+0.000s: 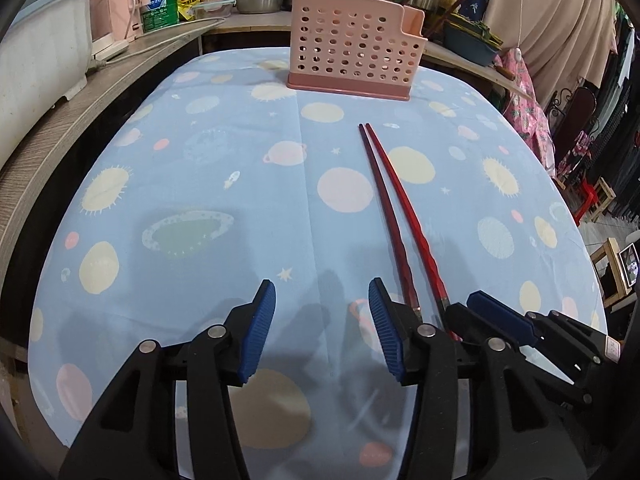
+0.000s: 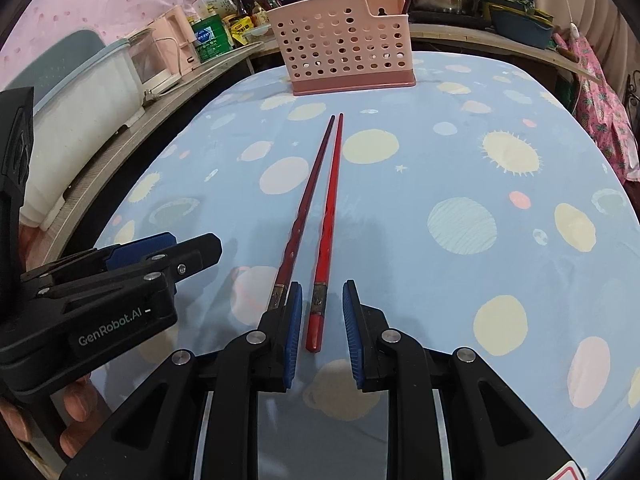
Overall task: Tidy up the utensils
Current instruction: 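Close the right tool on a red chopstick while the left tool grasps a dark red chopstick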
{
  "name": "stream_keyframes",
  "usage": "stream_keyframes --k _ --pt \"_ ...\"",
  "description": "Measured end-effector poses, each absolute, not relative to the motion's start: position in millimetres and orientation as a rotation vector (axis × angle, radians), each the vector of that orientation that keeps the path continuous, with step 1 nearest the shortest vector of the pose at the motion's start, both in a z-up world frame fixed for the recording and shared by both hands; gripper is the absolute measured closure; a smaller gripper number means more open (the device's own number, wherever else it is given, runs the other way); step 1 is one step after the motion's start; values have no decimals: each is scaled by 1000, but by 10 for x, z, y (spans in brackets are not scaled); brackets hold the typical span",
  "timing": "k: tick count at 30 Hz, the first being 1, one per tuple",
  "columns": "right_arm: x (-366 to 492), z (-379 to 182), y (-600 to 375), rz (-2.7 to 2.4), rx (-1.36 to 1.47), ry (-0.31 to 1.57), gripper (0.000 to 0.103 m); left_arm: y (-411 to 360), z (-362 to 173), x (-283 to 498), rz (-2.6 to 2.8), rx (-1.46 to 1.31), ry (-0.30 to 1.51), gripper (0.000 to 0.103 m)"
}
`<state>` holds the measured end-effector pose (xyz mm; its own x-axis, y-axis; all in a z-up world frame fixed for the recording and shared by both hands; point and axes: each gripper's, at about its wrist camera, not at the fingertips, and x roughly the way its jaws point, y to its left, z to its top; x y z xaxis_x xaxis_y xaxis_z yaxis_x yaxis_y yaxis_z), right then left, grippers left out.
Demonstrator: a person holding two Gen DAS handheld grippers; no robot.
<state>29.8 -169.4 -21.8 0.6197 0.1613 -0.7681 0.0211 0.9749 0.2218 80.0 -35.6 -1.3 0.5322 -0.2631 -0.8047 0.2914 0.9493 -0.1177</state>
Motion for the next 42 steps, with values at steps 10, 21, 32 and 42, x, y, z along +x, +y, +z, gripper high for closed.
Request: stream_keyframes --k 10,21,32,42 --pt "300 -286 -1683 66 192 916 89 -392 -51 781 -340 44 966 52" --pt "224 -300 -1796 20 195 906 96 -539 -73 721 -374 73 972 38" --pt "110 -305 -1965 -7 240 903 96 -744 -216 723 -387 116 1001 38" --pt "108 -308 -1962 -8 240 902 96 -774 -242 694 -358 168 967 49"
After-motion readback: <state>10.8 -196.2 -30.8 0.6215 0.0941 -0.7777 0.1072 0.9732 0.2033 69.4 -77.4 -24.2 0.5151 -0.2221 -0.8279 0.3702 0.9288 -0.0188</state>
